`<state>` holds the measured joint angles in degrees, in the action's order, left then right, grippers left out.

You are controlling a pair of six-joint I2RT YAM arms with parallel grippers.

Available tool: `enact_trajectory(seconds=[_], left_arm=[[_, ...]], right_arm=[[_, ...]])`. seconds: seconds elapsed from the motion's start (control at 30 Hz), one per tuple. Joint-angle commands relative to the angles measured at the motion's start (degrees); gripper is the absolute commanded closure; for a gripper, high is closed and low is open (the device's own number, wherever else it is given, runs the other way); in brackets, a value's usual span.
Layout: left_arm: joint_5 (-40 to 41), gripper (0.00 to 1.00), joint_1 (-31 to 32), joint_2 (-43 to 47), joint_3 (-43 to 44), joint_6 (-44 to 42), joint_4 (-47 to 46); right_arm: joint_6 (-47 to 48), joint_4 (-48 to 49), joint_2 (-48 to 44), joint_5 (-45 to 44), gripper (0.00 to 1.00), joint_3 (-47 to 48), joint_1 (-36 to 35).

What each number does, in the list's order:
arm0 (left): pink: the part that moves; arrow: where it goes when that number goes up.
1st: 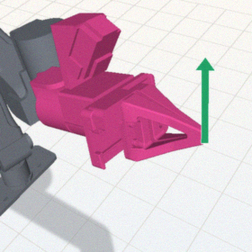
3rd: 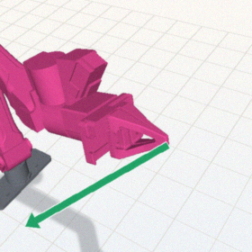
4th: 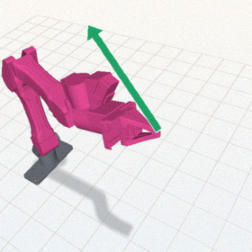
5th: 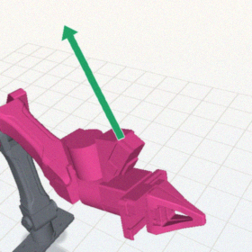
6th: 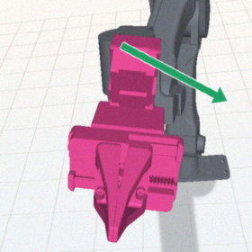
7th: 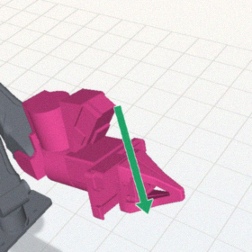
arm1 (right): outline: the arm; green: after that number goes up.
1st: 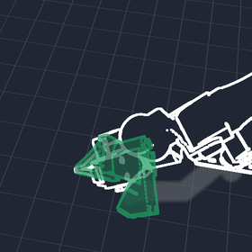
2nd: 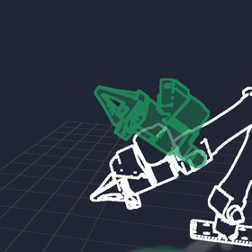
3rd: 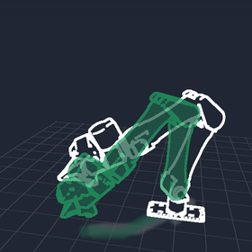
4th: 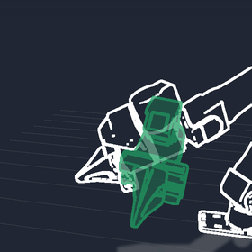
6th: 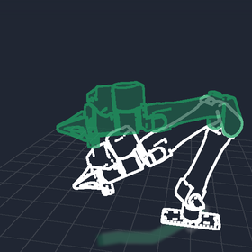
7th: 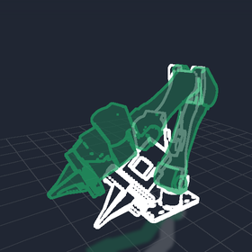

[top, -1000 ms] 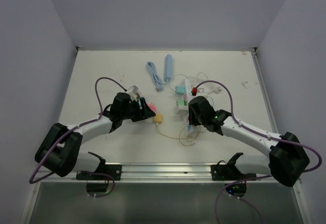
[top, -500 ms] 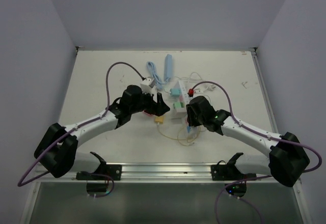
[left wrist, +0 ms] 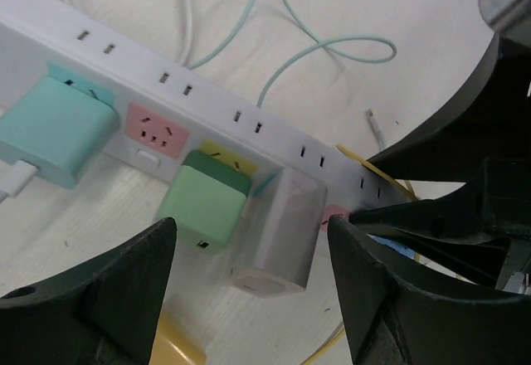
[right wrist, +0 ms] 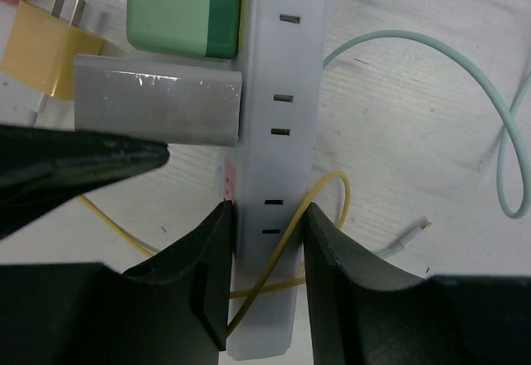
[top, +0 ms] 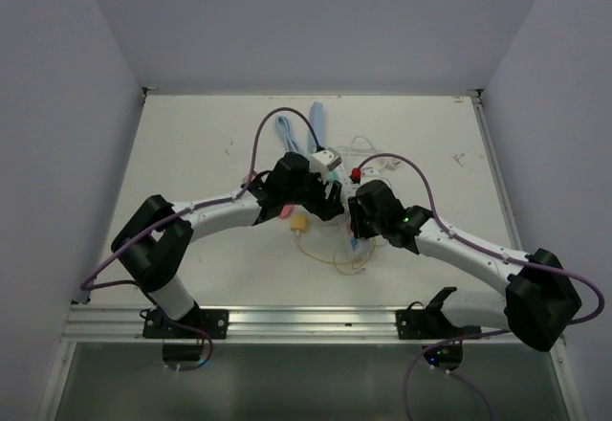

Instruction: Pull the plug off the socket

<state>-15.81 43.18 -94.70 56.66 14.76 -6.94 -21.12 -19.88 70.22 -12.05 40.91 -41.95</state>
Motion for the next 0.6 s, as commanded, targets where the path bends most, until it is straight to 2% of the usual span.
enact_trajectory(seconds=[0.0, 0.3, 0.57], left_arm=[[-0.01, 0.23, 2.26, -0.84, 2.31, -5.97, 1.58], [5.08, 0.31, 5.07, -2.78, 0.82, -8.61, 1.32], [6.76, 0.34, 5.6, -2.6, -3.22, -8.96, -1.5]], right_arm=[[1.17, 0.9, -0.87, 2.3, 1.0, 3.13, 0.03], [-0.23, 1.07, 1.06, 3.79, 1.0, 4.01, 0.12], [-3.22, 2.47, 2.73, 9.93, 1.0, 3.83, 3.1]])
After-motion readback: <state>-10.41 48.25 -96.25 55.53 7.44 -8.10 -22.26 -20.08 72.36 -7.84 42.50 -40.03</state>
